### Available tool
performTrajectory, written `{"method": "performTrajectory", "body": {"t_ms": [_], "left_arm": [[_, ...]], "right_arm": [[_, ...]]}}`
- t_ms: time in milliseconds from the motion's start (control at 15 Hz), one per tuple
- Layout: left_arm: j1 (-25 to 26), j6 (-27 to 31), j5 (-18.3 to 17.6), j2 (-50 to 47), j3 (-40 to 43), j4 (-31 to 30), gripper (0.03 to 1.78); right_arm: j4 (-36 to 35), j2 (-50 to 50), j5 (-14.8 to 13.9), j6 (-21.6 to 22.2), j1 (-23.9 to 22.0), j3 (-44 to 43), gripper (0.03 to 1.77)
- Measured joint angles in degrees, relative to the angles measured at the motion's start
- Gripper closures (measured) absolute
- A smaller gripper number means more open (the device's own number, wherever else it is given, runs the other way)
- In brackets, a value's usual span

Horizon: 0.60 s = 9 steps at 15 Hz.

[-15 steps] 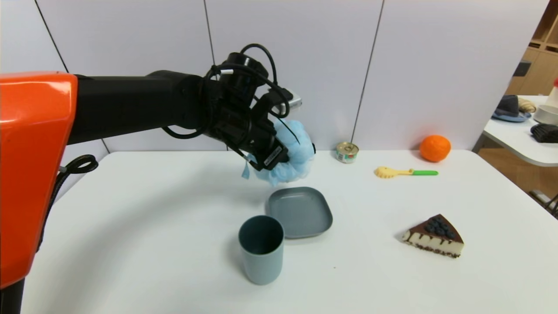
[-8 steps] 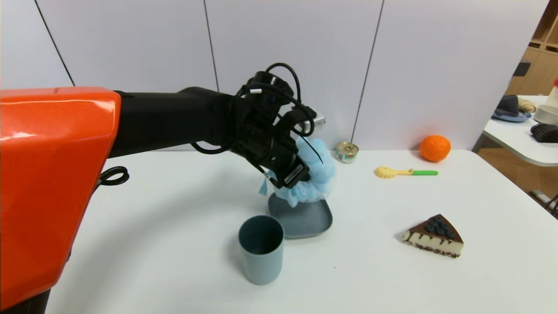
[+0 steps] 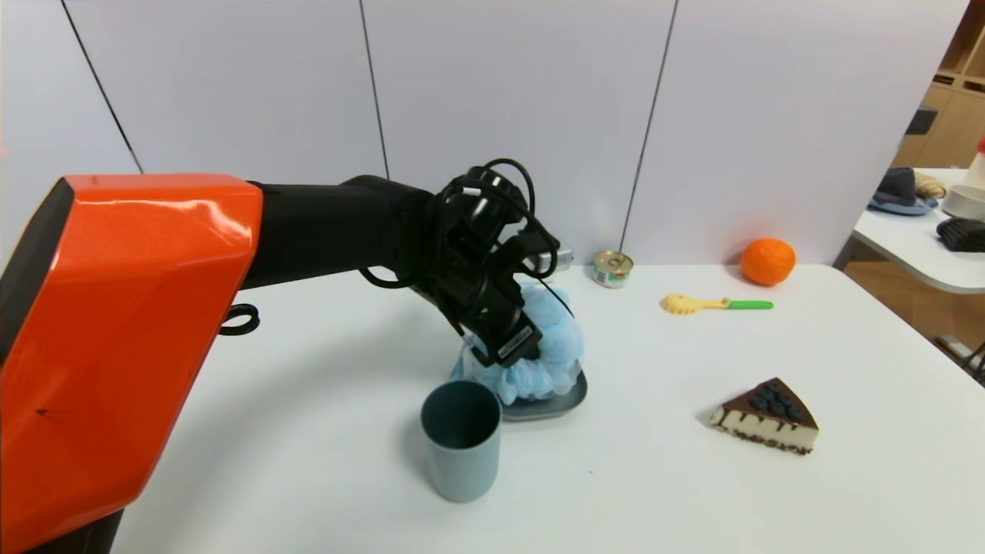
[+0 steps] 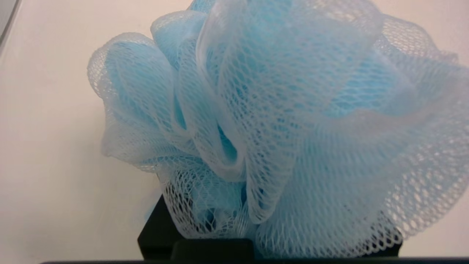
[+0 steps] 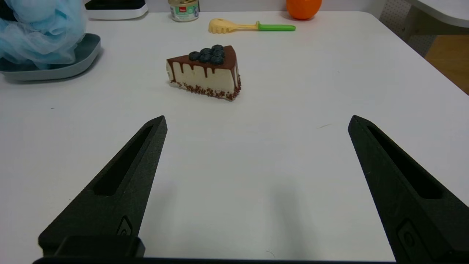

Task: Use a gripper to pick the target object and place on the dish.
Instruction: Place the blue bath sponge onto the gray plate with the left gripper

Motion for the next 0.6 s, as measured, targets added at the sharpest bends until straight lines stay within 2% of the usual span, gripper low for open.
{"method": "performTrajectory", "body": {"t_ms": [200,400,600], "left_arm": [[0.02,-0.09,-0.07,0.2,-0.1,-0.11,1.08],[0.11,-0.07,-0.18,0.33,-0.13,-0.1,0.78],[0.22,-0.09,-0.2,0.27,-0.16,-0.3,0.56]], "right_arm": [[0.0,0.0,-0.01,0.02,0.0,0.0,0.09],[-0.02,0.0,-0.01,0.02,0.0,0.0,0.09],[-0.02,0.0,0.02,0.02,0.02,0.0,0.09]]}}
